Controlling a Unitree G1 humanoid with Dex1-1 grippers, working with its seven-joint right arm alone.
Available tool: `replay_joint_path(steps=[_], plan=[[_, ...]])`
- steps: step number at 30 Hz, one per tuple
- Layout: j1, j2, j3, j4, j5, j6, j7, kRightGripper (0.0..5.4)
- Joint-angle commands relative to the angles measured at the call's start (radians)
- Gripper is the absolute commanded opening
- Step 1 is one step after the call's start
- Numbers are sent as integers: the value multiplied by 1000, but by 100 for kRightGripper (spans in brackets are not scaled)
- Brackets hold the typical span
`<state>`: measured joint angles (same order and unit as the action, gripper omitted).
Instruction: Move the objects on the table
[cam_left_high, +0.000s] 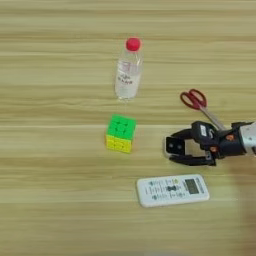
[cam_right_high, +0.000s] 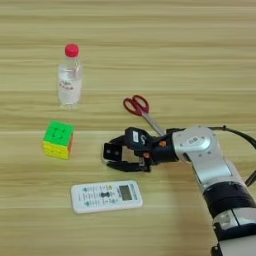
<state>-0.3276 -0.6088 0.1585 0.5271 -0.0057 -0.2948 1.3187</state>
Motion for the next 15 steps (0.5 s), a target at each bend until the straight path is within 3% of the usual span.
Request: replay_joint_path(steps=[1,15], plan=[[-65,-28,-15,-24,8,-11,-34,255],[-40,46,-5,-288,162,91,47,248]])
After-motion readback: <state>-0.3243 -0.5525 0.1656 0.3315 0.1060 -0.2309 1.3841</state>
